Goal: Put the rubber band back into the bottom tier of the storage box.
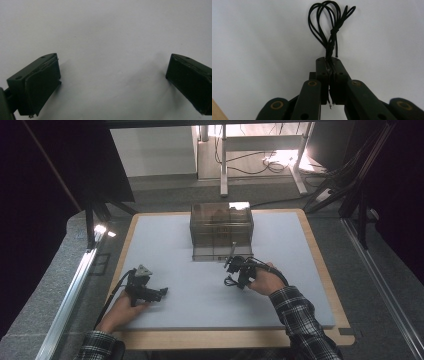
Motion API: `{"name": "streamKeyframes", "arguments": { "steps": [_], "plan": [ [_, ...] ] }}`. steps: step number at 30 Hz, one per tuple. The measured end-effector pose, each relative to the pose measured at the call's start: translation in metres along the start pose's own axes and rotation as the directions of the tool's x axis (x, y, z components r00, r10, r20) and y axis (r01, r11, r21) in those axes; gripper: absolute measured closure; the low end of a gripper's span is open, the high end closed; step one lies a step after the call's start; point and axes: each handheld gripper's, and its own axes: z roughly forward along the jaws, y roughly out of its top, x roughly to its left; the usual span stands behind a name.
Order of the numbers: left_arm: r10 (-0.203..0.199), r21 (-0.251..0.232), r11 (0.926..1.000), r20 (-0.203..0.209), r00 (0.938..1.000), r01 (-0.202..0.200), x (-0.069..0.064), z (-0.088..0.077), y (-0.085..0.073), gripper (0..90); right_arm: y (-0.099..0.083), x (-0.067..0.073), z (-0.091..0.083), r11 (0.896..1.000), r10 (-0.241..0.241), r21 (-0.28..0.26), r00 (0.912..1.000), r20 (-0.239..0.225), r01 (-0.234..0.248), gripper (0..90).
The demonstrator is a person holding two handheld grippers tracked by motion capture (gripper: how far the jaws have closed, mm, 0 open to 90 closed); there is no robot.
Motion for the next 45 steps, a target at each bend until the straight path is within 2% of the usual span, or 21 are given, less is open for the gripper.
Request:
{"name": "streamKeyframes", "arguments": {
  "steps": [6,13,27,35,45],
  "plan": [
    [0.000,0.000,1.0000,0.000,1.0000,0.000,0.000,0.000,0.000,0.0,0.000,-0.002,-0.003,1.000,0.024,-0.004,0.9996,-0.016,-0.024,84.9],
    [0.000,0.000,1.0000,0.000,1.0000,0.000,0.000,0.000,0.000,0.0,0.000,-0.003,-0.011,0.999,0.029,-0.017,0.9991,-0.030,-0.030,84.9],
    [0.000,0.000,1.0000,0.000,1.0000,0.000,0.000,0.000,0.000,0.0,0.002,-0.003,-0.030,0.998,0.029,-0.051,0.9993,-0.024,-0.030,84.8],
    [0.000,0.000,1.0000,0.000,1.0000,0.000,0.000,0.000,0.000,0.0,0.003,-0.005,-0.031,0.995,0.040,-0.093,0.9986,-0.035,-0.044,84.8],
    [0.000,0.000,1.0000,0.000,1.0000,0.000,0.000,0.000,0.000,0.0,0.002,-0.009,-0.033,0.980,0.063,-0.185,0.9973,-0.040,-0.069,84.8]
  ]
}}
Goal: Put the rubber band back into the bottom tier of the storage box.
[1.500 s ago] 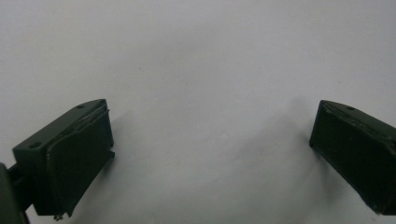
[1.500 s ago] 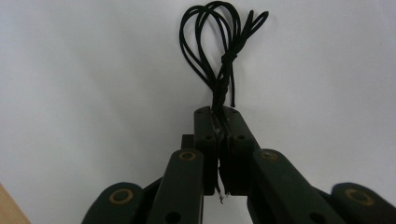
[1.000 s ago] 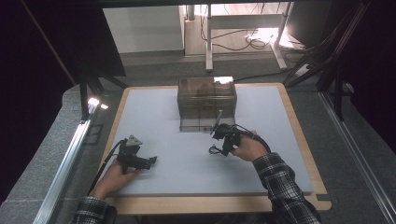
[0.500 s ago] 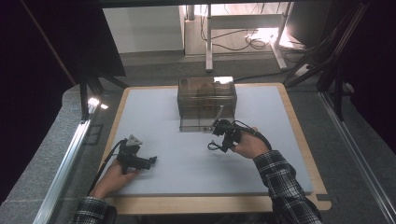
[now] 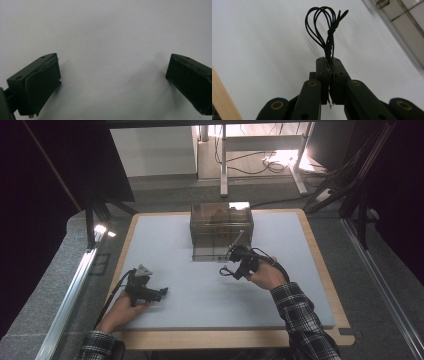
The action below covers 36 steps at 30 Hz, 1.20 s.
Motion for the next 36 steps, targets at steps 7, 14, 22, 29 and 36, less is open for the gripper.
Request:
{"name": "streamKeyframes", "arguments": {
  "steps": [7,14,22,29,36],
  "plan": [
    [0.000,0.000,1.0000,0.000,1.0000,0.000,0.0000,0.0000,0.0000,0.0,0.0005,-0.0002,0.0004,0.998,0.005,-0.064,1.0000,0.008,-0.004,84.7],
    [0.000,0.000,1.0000,0.000,1.0000,0.000,0.0000,0.0000,0.0000,0.0,0.0020,-0.0006,0.0025,0.995,0.003,-0.101,0.9999,0.015,-0.001,84.7],
    [0.000,0.000,1.0000,0.000,1.0000,0.000,0.0000,0.0000,0.0000,0.0,0.0049,0.0002,0.0020,0.987,0.006,-0.159,0.9996,0.028,-0.002,84.7],
    [0.000,0.000,1.0000,0.000,1.0000,0.000,0.0001,0.0000,0.0000,0.0,0.0064,0.0001,0.0050,0.982,0.006,-0.189,0.9992,0.040,0.001,84.6],
    [0.000,0.000,1.0000,0.000,1.0000,0.000,0.0001,0.0000,0.0000,0.0,0.0085,-0.0006,0.0078,0.976,0.014,-0.216,0.9988,0.047,-0.003,84.6]
  ]
}}
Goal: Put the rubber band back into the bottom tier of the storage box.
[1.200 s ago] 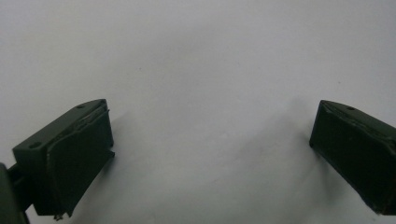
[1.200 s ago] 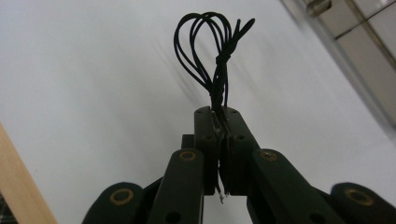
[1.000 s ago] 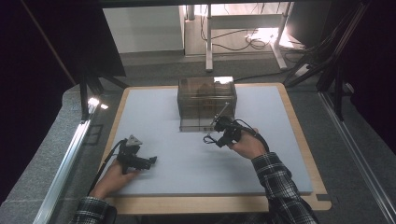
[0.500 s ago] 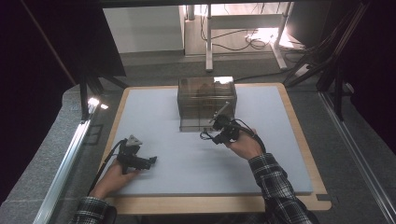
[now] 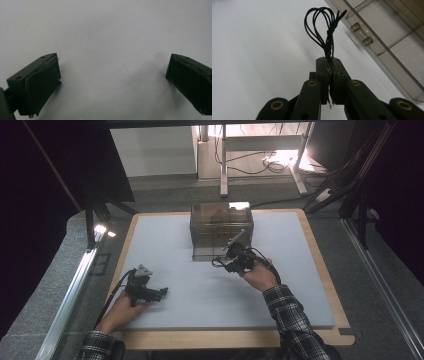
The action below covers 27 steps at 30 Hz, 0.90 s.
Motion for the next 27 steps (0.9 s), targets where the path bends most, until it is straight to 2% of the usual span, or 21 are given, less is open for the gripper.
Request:
{"name": "streamKeyframes", "arguments": {
  "steps": [27],
  "plan": [
    [0.000,0.000,1.0000,0.000,1.0000,0.000,0.000,0.000,0.000,0.0,0.015,-0.007,0.015,0.995,0.009,-0.104,0.9985,0.054,-0.004,84.6]
  ]
}}
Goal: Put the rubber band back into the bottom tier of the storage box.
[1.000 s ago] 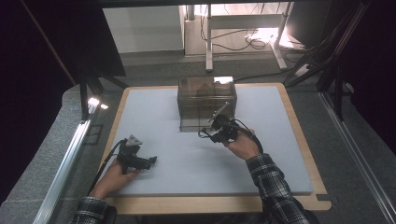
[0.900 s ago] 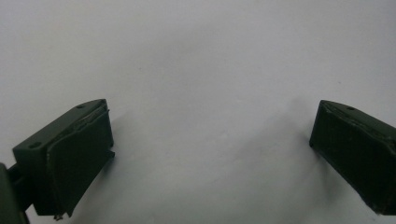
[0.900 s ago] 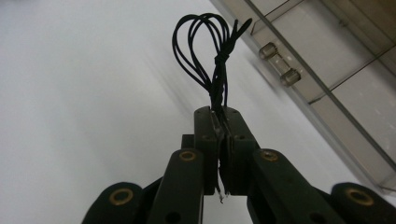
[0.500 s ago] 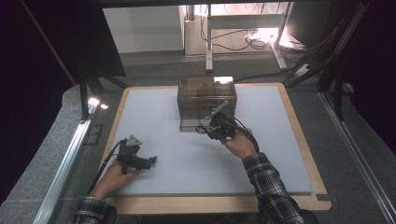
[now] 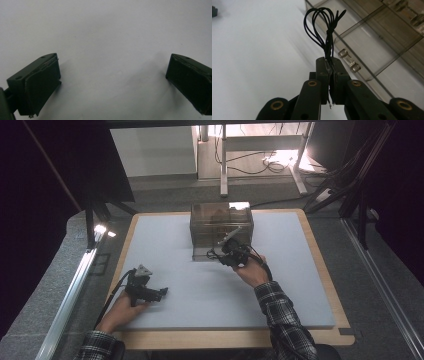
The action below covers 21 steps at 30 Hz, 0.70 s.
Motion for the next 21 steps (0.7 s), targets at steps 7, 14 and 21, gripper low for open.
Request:
{"name": "streamKeyframes", "arguments": {
  "steps": [7,14,21],
  "plan": [
    [0.000,0.000,1.0000,0.000,1.0000,0.000,0.000,0.000,0.000,0.0,0.007,0.000,0.005,1.000,-0.001,-0.022,1.0000,0.008,0.001,84.6],
    [0.000,0.000,1.0000,0.000,1.0000,0.000,0.000,0.000,0.000,0.0,0.015,0.000,0.012,0.999,-0.006,-0.036,0.9998,0.017,0.006,84.6],
    [0.000,0.000,1.0000,0.000,1.0000,0.000,0.000,0.000,0.000,0.0,0.024,-0.002,0.020,0.999,-0.011,-0.045,0.9996,0.025,0.012,84.6]
  ]
}}
